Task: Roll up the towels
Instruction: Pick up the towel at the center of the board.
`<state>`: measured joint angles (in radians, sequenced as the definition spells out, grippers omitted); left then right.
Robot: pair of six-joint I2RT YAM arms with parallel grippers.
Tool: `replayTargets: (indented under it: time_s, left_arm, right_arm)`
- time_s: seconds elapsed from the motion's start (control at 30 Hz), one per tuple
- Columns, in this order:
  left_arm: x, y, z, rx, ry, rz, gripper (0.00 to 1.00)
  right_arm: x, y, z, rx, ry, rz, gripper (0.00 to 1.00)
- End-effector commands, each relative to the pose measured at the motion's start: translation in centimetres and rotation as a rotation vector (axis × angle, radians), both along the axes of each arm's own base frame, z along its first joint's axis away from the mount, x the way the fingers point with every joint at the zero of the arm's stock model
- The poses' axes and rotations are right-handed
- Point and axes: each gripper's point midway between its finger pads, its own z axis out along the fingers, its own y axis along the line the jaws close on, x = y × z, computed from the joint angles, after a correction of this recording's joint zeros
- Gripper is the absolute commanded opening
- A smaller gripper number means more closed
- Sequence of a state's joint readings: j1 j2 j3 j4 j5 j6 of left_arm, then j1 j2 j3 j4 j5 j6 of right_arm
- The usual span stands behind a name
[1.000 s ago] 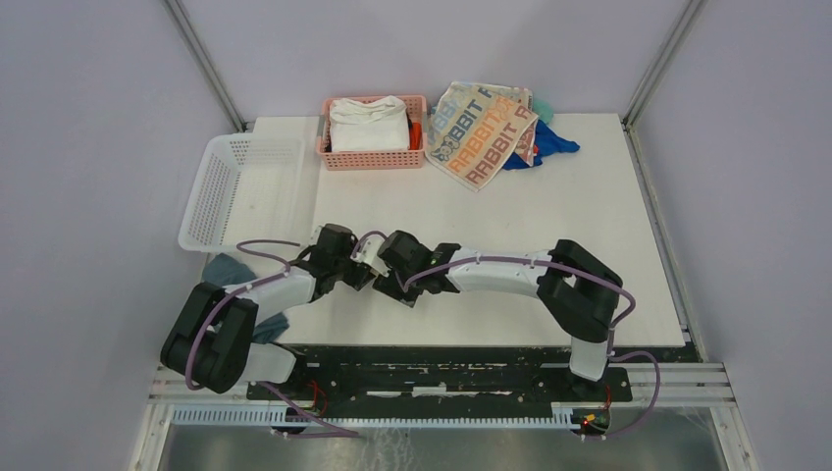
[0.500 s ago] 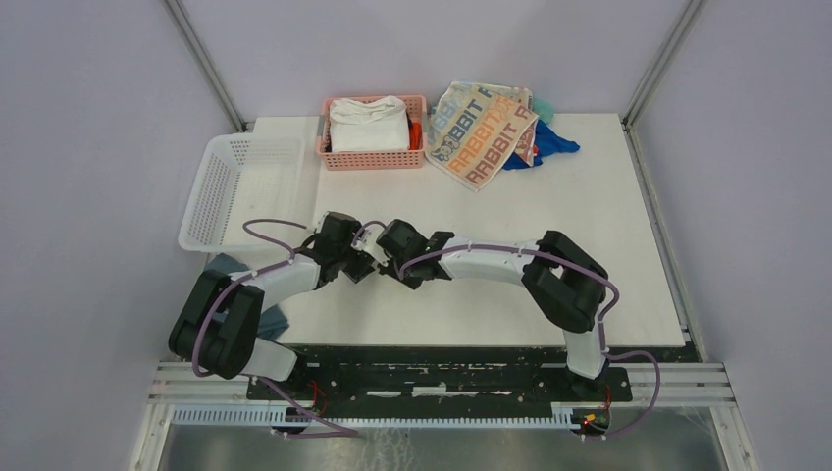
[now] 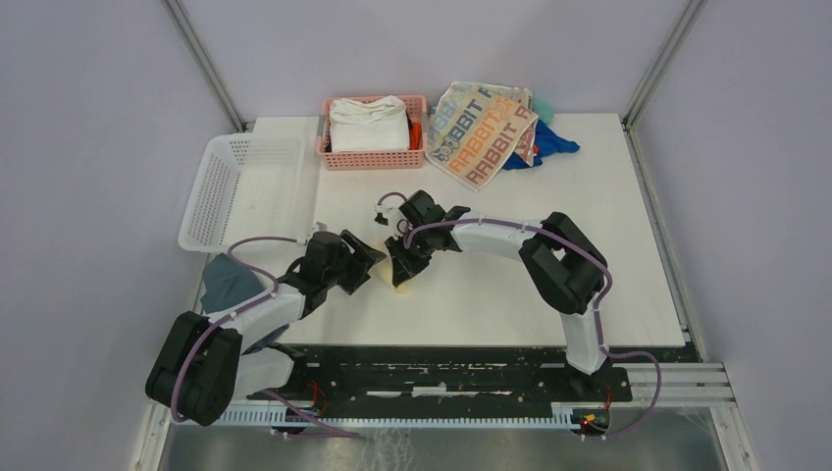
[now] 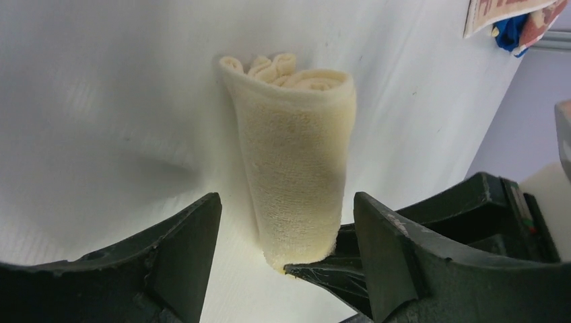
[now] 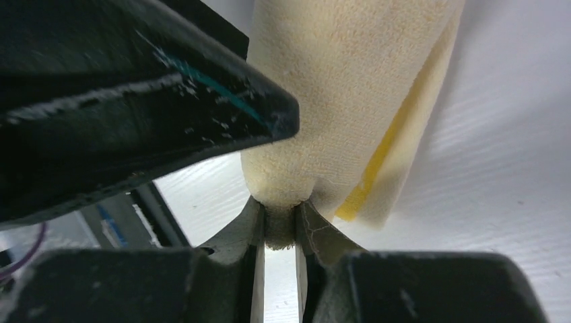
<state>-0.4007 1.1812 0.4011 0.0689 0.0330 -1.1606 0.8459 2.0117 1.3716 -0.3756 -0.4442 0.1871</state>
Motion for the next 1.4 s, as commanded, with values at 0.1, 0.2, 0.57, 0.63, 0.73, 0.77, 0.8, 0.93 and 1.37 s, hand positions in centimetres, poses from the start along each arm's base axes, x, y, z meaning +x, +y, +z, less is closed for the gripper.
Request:
replayTargets:
  time_s: [0.1,0.2,0.57,0.63,0.73,0.77,0.8,0.93,1.37]
  left_arm:
    - [0.5,-2.4,0.6,-0.16,-0.053,-0.045,0.79]
    - [0.3,-3.1,-0.3,-0.188,-0.019,-0.067,0.77]
    - [-0.5,-3.8,-2.7,-0.208,0.071,-0.059,0.52]
    - [-0.3,-3.5,-2.6,-0.199,0.075,-0.036,0.39]
    - [0.6,-3.1,-1.7,-0.167,0.067,-0.002,0.26]
    - [0.9,-3.0,-1.3,-0.157,0.063,0.008,0.23]
    - [1.4,-2.8,-0.8,-0.145,0.057,0.021,0.2]
    - [3.3,-1.6,2.0,-0.104,0.021,0.075,0.19]
    - [11.1,8.3,13.2,-0.056,-0.093,0.319,0.21]
  right_arm:
    - [-1.7,1.2,-0.1,0.16,0.276,-0.012,0.15]
    - [-1.2,1.1,-0.4,0.189,0.318,-0.04,0.14]
    - [0.5,1.2,0.4,0.22,0.319,-0.096,0.15]
    - [0.7,1.1,0.9,0.216,0.295,-0.105,0.19]
    - [1.1,0.5,2.1,0.2,0.238,-0.115,0.28]
    - [1.1,0.1,2.5,0.195,0.219,-0.117,0.31]
    - [1.1,-0.2,3.0,0.189,0.195,-0.117,0.37]
    - [1.3,-2.3,5.4,0.158,0.068,-0.128,0.51]
    - [1.9,-11.5,7.4,-0.016,-0.23,-0.305,0.97]
